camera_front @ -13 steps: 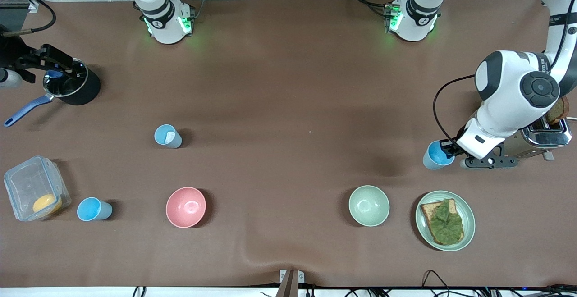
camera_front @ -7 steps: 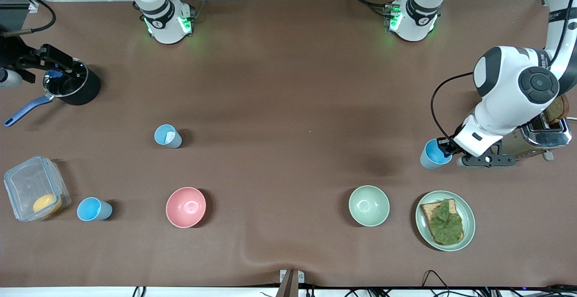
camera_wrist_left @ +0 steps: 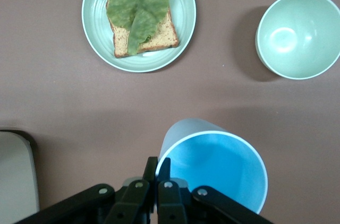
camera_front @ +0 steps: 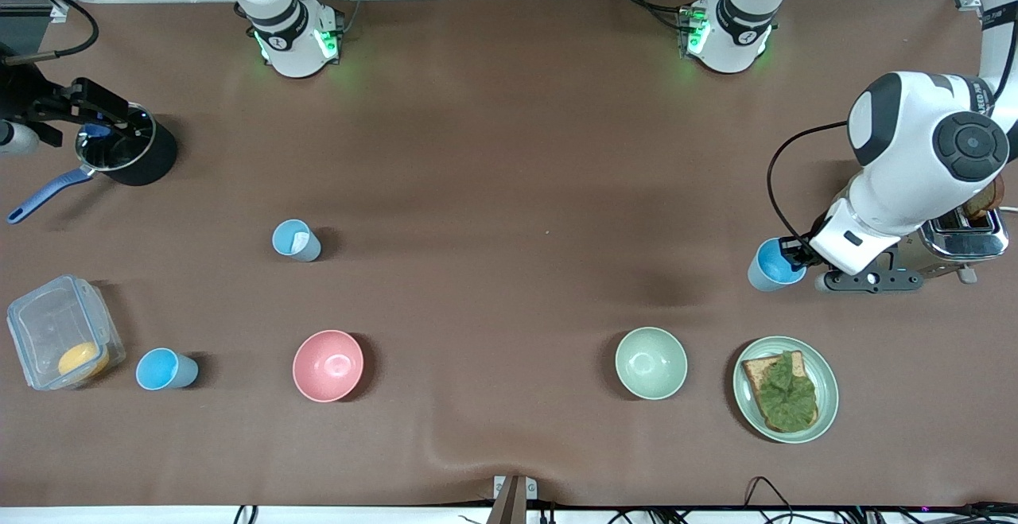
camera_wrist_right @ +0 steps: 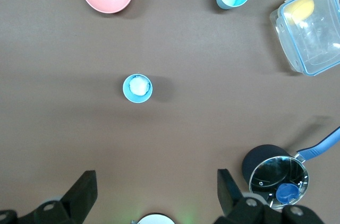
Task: Stack blue cups with both arms
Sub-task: 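Lift the blue cup with the left gripper toward the table middle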
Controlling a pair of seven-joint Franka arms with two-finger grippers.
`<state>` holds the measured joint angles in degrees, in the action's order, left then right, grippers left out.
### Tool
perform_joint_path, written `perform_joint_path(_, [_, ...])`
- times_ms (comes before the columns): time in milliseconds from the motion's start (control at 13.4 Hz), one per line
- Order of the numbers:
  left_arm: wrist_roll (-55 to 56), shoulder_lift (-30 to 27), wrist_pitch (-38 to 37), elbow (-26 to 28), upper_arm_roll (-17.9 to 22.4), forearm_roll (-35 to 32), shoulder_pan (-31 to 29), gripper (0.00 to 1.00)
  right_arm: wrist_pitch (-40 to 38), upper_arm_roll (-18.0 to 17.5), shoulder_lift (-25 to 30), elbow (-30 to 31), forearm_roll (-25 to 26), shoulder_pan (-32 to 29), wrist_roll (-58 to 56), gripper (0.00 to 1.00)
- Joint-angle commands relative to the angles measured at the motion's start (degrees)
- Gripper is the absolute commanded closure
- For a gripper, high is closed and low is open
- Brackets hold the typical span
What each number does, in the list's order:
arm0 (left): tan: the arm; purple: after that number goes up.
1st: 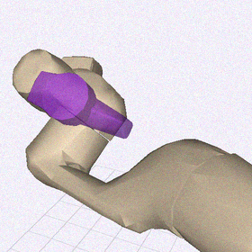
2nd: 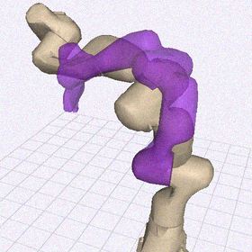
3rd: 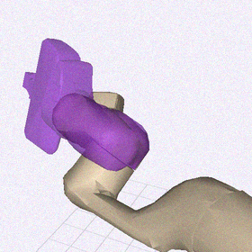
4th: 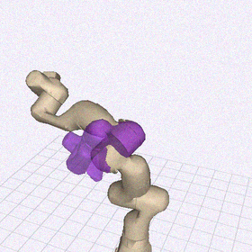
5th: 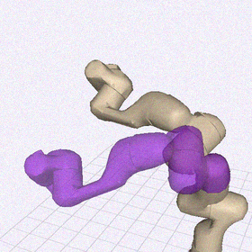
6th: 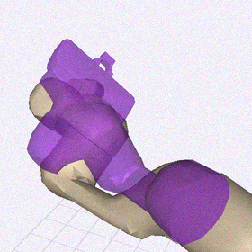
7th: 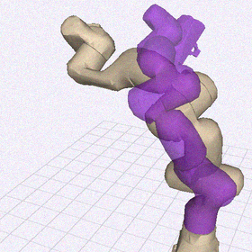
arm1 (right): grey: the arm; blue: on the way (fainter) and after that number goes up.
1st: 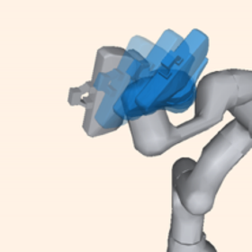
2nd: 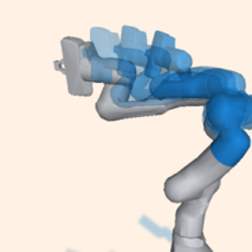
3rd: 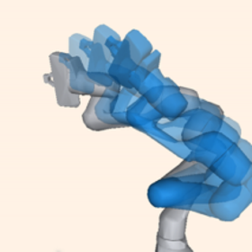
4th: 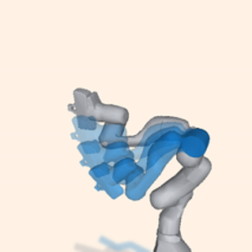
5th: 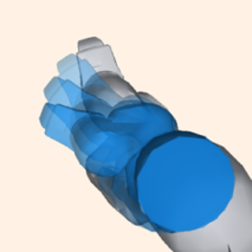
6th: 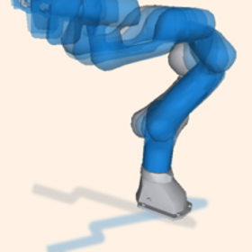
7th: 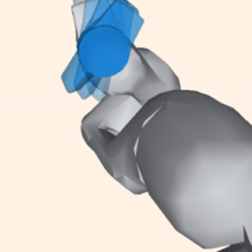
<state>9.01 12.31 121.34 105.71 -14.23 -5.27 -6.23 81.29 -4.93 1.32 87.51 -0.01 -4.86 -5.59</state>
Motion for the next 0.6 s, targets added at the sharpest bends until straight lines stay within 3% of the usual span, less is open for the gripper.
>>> perform_joint_path(0, [1.97,0.17,-1.45,-1.46,-2.02,1.39,-0.1,1.0,-0.87,0.18,0.09,-0.85,-0.79,0.29,0.58,0.0])
perform_joint_path(523, [9.52,1.05,-1.54,-2.96,-4.75,1.66,1.48,1.0,-0.96,0.53,-0.18,-0.85,-0.18,0.02,-0.21,0.0])
